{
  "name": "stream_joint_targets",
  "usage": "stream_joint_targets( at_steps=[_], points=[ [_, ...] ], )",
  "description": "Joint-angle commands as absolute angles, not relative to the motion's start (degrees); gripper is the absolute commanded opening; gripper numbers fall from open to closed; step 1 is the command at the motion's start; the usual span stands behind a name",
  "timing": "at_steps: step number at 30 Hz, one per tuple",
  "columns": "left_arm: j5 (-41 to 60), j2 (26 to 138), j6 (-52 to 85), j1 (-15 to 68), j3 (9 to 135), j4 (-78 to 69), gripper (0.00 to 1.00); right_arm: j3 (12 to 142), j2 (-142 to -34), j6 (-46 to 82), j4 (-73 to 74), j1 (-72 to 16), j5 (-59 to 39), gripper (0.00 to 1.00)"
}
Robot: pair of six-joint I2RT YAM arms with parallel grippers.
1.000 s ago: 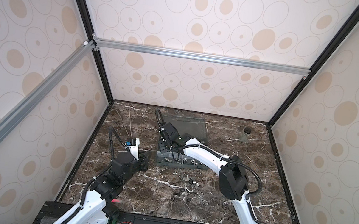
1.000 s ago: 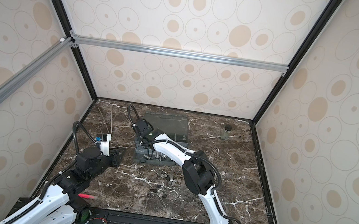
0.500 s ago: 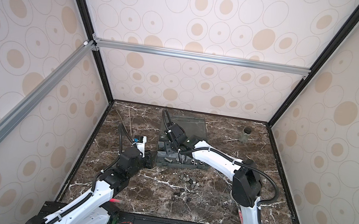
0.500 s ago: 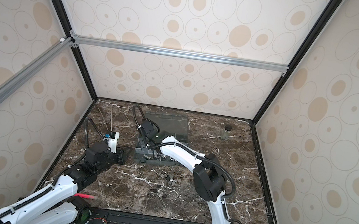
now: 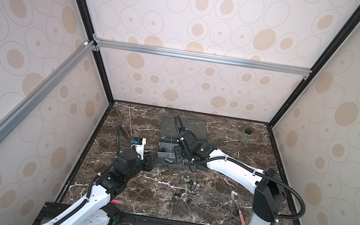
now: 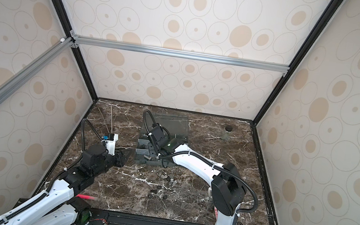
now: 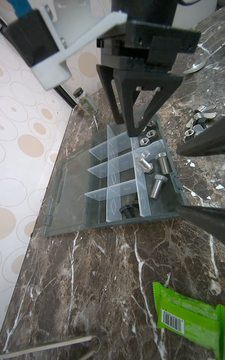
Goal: Sort the screws and nuts into containers
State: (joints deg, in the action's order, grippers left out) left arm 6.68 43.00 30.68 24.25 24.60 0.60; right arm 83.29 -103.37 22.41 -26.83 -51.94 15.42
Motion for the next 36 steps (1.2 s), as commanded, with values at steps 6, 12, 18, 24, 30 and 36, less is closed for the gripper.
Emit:
stream_joint_targets(
  at_steps=[6,12,18,24,30,36],
  points=[
    [13.12,43.14,28.83,24.23,25.53,5.77,0.42,76.68,-97.53,28.30,-27.64,-51.68,16.89,0.52],
    [15.68,47.12,25.02,26.61,26.83,6.81,0.42,71.78,-93.79,31.52,-28.61,-51.68,19.56,0.52],
    [17.30,53.32,22.69,30.60,28.74,6.85,0.42,66.11,-87.67,34.11,-29.88,-51.69,24.22,0.52],
    [23.57,58.25,26.23,34.74,27.92,4.61,0.43,61.97,-81.87,35.82,-32.11,-51.69,28.04,0.53],
    [25.08,63.93,26.37,38.88,29.09,4.83,0.44,57.45,-76.91,37.52,-32.54,-51.72,30.38,0.54],
    [22.65,67.46,26.63,44.07,31.30,6.94,0.46,53.49,-73.99,38.50,-31.47,-51.68,31.68,0.54]
  ],
)
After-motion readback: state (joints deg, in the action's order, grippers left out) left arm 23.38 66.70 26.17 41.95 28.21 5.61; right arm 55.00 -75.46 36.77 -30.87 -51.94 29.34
